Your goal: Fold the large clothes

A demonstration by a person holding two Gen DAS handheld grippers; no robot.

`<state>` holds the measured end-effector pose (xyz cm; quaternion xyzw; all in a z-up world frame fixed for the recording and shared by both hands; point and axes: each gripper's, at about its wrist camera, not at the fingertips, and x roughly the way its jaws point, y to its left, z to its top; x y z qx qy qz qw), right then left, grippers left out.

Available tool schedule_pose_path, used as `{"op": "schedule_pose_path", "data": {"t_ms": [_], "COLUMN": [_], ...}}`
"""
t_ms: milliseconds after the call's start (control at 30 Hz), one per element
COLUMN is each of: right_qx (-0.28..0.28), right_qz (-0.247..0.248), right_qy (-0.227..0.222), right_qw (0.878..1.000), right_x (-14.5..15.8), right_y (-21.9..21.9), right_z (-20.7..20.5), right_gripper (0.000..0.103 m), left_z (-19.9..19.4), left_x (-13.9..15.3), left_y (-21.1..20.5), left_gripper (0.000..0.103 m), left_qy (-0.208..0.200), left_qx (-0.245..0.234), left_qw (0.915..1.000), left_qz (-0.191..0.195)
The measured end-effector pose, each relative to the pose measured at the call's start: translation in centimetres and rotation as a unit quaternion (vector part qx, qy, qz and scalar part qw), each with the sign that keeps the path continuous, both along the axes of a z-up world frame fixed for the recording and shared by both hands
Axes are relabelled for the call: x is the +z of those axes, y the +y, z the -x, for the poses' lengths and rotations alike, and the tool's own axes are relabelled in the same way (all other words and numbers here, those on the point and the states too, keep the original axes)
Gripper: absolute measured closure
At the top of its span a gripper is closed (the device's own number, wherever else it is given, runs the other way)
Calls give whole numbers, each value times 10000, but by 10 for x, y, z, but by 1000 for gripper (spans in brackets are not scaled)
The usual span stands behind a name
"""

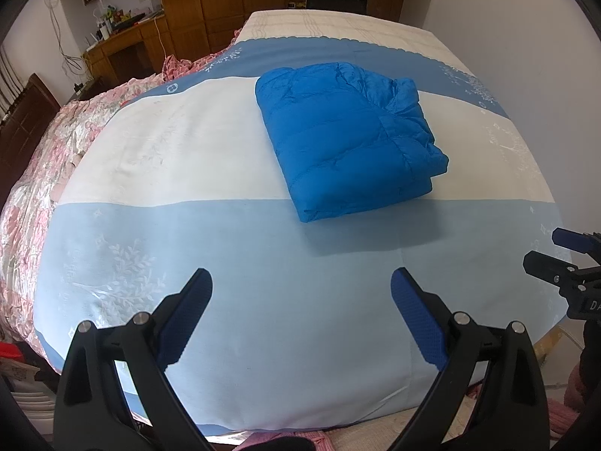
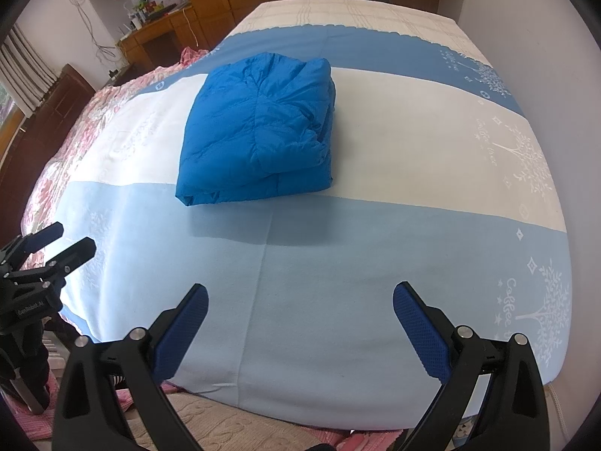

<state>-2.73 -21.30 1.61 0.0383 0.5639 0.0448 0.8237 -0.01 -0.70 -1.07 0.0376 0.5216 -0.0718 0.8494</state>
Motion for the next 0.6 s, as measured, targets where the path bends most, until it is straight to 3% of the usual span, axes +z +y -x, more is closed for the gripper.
{"op": "schedule_pose_path", "data": {"t_ms": [600], "right_qx": [-55], "right_qz": [-24], "right_qy": [77], "right_qw": [10000], "right_x": [-6], "right_y": [0], "right_z": [-4], "right_gripper": [4], "left_z": [-9], "left_x": [-4], "left_y": [1], "left_gripper": [8], "left_qy": [52], "left_qx": [-9], "left_qw": [10000], "left_qz": [66]}}
